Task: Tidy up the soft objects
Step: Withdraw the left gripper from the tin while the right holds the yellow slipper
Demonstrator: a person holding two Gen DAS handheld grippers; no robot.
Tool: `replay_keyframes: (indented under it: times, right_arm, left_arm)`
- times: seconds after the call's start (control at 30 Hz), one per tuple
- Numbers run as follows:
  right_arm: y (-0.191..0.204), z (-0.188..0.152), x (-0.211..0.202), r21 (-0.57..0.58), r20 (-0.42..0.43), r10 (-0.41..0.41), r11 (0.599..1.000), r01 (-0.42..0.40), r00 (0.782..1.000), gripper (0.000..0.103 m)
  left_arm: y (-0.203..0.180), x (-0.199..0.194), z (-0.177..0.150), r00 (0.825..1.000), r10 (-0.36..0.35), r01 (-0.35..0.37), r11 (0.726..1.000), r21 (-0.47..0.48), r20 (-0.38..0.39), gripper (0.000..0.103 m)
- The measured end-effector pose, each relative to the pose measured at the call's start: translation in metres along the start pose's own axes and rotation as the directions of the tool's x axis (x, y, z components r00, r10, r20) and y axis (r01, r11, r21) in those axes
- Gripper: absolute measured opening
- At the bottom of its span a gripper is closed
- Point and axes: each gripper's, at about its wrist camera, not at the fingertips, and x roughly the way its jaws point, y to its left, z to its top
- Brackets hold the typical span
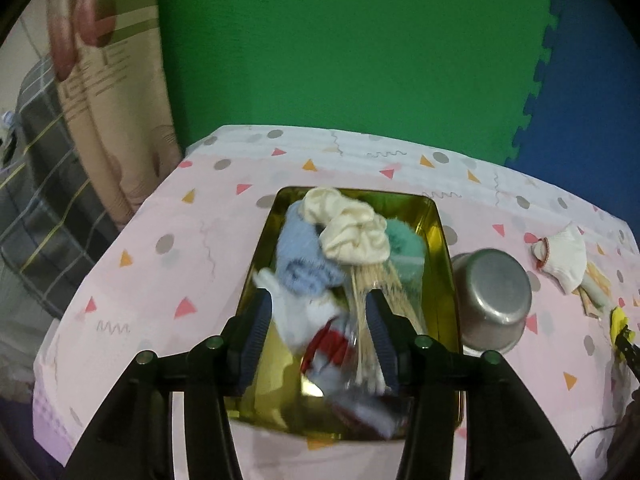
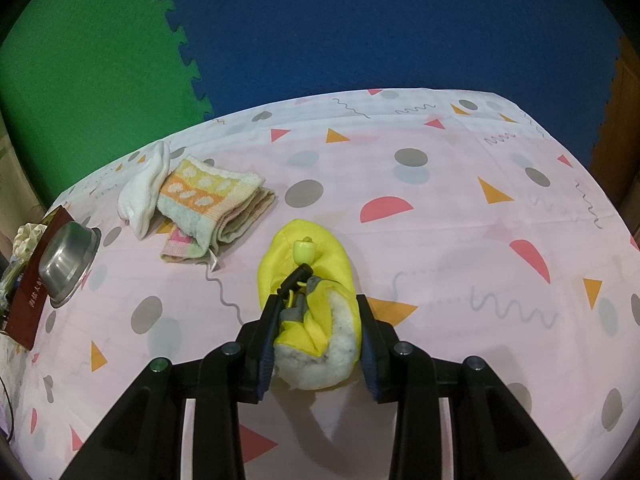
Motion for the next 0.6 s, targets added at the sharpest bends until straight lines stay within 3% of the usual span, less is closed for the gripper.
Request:
replay_keyframes:
  times: [0.33,0.6]
  right_arm:
    - [0.0,0.001,-0.003,-0.001,0.0,-0.006,1.0,0.006,1.0,0.035]
    - [0.014,0.002,-0.013,-0.024,-0.011,-0.028,0.999,0.028,1.0,0.031]
  left_arm:
    - [0.017,-0.017,-0.04,0.995,0.091,-0.09,0.995,-0.047,0.033,0.055]
    - [0.035,-0.019,-0.049,0.991,0.129,-0.123,0.983,-0.134,0.042,0.065]
